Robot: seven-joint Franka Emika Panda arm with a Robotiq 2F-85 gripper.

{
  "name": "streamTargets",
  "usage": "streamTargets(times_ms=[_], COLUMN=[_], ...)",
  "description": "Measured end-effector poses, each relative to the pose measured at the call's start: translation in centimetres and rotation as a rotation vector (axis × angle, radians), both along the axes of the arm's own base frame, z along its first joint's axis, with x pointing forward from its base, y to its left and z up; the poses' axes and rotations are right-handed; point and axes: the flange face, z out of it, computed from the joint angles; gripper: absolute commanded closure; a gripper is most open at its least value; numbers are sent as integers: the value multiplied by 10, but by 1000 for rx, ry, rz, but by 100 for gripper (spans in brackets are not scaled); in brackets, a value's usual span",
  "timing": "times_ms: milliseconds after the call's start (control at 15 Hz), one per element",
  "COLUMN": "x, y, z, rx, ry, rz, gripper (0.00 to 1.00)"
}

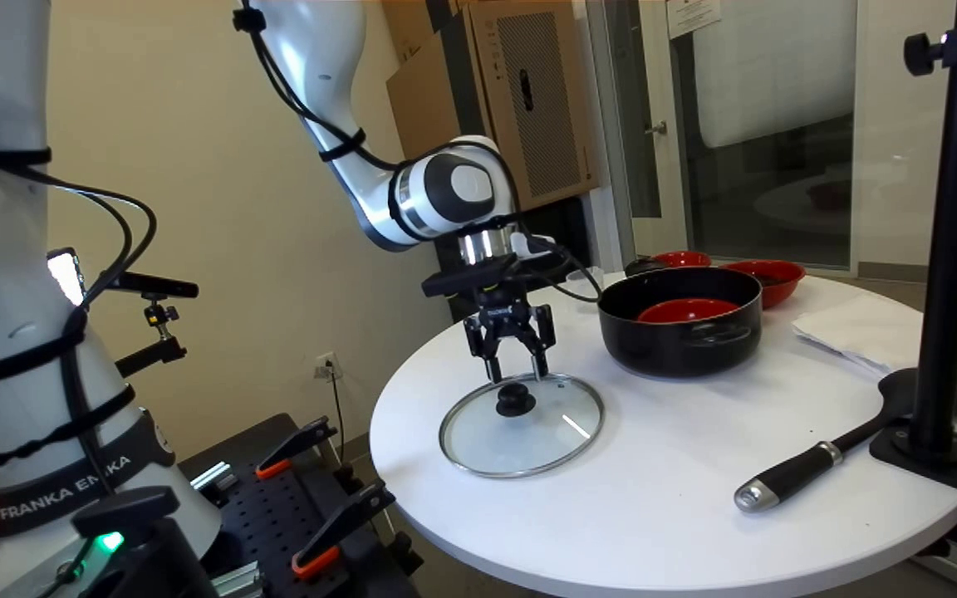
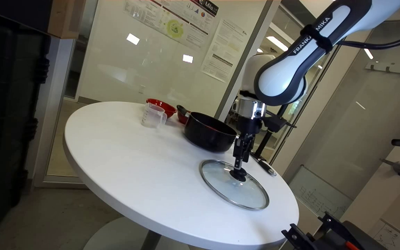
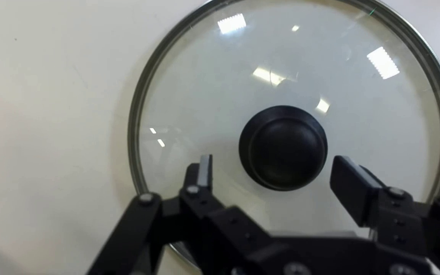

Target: Put the pots lid on the table then remove the orange bowl from it and put it on the table also

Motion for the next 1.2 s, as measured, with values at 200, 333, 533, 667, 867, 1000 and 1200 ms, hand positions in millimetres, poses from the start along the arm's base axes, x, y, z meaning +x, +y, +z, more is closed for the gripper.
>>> streamTargets(times_ms=[200,333,533,667,867,1000,1200], x=[10,23,50,69,100,121,153], y=[1,7,20,27,28,20,-3], z=[11,29,72,106,151,173,192], rx=[-4,7,34,54,74,76,68], ry=[23,32,23,2,-70,-126,-199], rz=[-30,-68,-116,-141,-179,-204,-264], gripper=[13,4,0,0,0,0,0])
